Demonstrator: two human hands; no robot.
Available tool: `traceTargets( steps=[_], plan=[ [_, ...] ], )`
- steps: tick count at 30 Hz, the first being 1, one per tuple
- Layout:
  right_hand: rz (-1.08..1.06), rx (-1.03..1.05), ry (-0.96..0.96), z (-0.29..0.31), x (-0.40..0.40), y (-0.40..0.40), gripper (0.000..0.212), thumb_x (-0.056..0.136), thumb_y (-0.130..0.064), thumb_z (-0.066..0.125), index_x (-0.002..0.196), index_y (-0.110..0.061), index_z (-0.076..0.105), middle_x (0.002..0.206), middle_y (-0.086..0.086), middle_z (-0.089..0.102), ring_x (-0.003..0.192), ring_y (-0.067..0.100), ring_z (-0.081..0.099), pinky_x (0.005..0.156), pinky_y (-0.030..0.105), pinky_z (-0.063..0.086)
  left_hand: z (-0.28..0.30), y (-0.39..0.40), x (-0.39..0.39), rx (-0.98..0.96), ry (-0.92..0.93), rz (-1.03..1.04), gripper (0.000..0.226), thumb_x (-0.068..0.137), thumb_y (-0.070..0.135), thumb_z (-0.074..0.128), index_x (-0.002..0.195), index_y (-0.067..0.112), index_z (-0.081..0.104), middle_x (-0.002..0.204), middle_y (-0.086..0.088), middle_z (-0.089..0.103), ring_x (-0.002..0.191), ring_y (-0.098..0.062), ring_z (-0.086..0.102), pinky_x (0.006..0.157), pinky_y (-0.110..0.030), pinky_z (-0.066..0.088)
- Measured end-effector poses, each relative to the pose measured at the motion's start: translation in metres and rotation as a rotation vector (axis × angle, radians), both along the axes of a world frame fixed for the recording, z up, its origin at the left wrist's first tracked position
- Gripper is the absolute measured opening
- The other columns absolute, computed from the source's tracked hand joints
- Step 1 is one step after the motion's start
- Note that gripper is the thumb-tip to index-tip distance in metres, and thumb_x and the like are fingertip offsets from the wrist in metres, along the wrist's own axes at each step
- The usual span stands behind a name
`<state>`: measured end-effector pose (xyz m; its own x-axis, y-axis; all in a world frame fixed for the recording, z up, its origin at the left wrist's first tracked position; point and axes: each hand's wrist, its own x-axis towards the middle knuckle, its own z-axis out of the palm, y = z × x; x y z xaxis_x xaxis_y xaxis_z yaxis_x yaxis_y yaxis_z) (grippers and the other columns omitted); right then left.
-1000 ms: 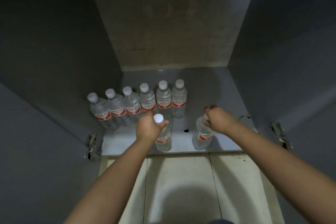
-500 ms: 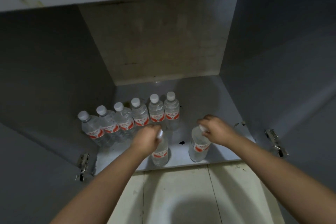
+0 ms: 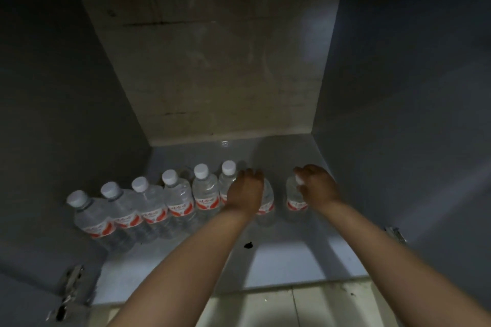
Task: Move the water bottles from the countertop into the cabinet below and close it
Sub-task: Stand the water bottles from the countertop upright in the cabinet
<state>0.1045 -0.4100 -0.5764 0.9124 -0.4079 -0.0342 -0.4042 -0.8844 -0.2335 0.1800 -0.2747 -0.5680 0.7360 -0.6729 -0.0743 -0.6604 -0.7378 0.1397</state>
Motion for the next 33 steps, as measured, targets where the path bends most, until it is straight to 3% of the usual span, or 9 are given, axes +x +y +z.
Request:
traceTargets(
  steps=[5, 19, 22, 25, 28, 31, 33],
  plan=[
    [0.007, 0.007, -0.107, -0.002, 0.013, -0.001, 0.048, 0.09, -0.008, 0.049, 0.137, -0.01, 0.039, 0.135, 0.019, 0.045, 0.124, 0.032, 0.044, 0.1, 0.031, 0.038, 0.0, -0.012, 0.013, 0.055, -0.126, -0.026, 0.041, 0.096, 0.002, 0.035, 0.137, 0.0, 0.033, 0.138, -0.019, 0.044, 0.129, -0.032, 0.04, 0.107, -0.035, 0.032],
    [0.057, 0.003, -0.093, -0.014, 0.032, 0.013, 0.048, 0.09, -0.007, 0.046, 0.138, -0.009, 0.038, 0.135, 0.02, 0.045, 0.124, 0.032, 0.045, 0.1, 0.034, 0.039, -0.005, -0.015, 0.016, 0.08, -0.045, -0.021, 0.038, 0.096, -0.001, 0.036, 0.134, -0.001, 0.037, 0.136, -0.021, 0.047, 0.128, -0.035, 0.043, 0.107, -0.037, 0.035],
    [0.039, 0.01, -0.077, -0.011, 0.036, 0.015, 0.047, 0.091, -0.007, 0.046, 0.137, -0.007, 0.038, 0.132, 0.021, 0.045, 0.121, 0.034, 0.047, 0.097, 0.035, 0.041, -0.007, -0.014, 0.012, 0.04, 0.005, 0.005, 0.047, 0.097, -0.001, 0.035, 0.143, -0.001, 0.025, 0.142, -0.021, 0.039, 0.133, -0.033, 0.038, 0.109, -0.035, 0.034],
    [0.037, 0.081, -0.025, -0.007, 0.033, 0.017, 0.058, 0.092, -0.006, 0.043, 0.145, -0.009, 0.02, 0.151, 0.021, 0.021, 0.137, 0.032, 0.032, 0.11, 0.034, 0.032, -0.01, -0.008, 0.007, -0.02, 0.086, -0.012, 0.061, 0.098, 0.001, 0.037, 0.149, -0.002, 0.003, 0.156, -0.022, 0.014, 0.145, -0.03, 0.02, 0.119, -0.031, 0.02],
    [0.038, 0.126, 0.096, -0.006, 0.022, 0.019, 0.073, 0.092, -0.015, 0.051, 0.147, -0.011, 0.003, 0.156, 0.019, -0.01, 0.143, 0.032, 0.02, 0.113, 0.033, 0.028, -0.004, 0.0, 0.0, -0.033, 0.14, -0.036, 0.068, 0.098, 0.005, 0.039, 0.149, -0.001, -0.005, 0.159, -0.018, -0.003, 0.149, -0.028, 0.001, 0.121, -0.03, 0.009],
    [0.036, 0.094, 0.138, -0.003, 0.014, 0.023, 0.066, 0.096, -0.024, 0.045, 0.147, -0.013, 0.005, 0.157, 0.014, -0.012, 0.146, 0.031, 0.004, 0.119, 0.034, 0.019, 0.004, 0.014, -0.005, -0.044, 0.171, -0.032, 0.058, 0.099, 0.008, 0.035, 0.151, 0.006, 0.008, 0.159, -0.014, 0.01, 0.147, -0.028, 0.015, 0.12, -0.032, 0.019],
    [0.012, 0.028, 0.093, 0.0, 0.005, 0.035, 0.051, 0.098, -0.017, 0.035, 0.146, -0.01, 0.018, 0.158, 0.013, 0.002, 0.145, 0.031, 0.01, 0.117, 0.034, 0.018, 0.008, 0.03, -0.011, -0.163, 0.126, 0.021, 0.046, 0.098, 0.007, 0.035, 0.144, 0.005, 0.032, 0.153, -0.017, 0.031, 0.141, -0.03, 0.033, 0.116, -0.033, 0.031]
  ],
)
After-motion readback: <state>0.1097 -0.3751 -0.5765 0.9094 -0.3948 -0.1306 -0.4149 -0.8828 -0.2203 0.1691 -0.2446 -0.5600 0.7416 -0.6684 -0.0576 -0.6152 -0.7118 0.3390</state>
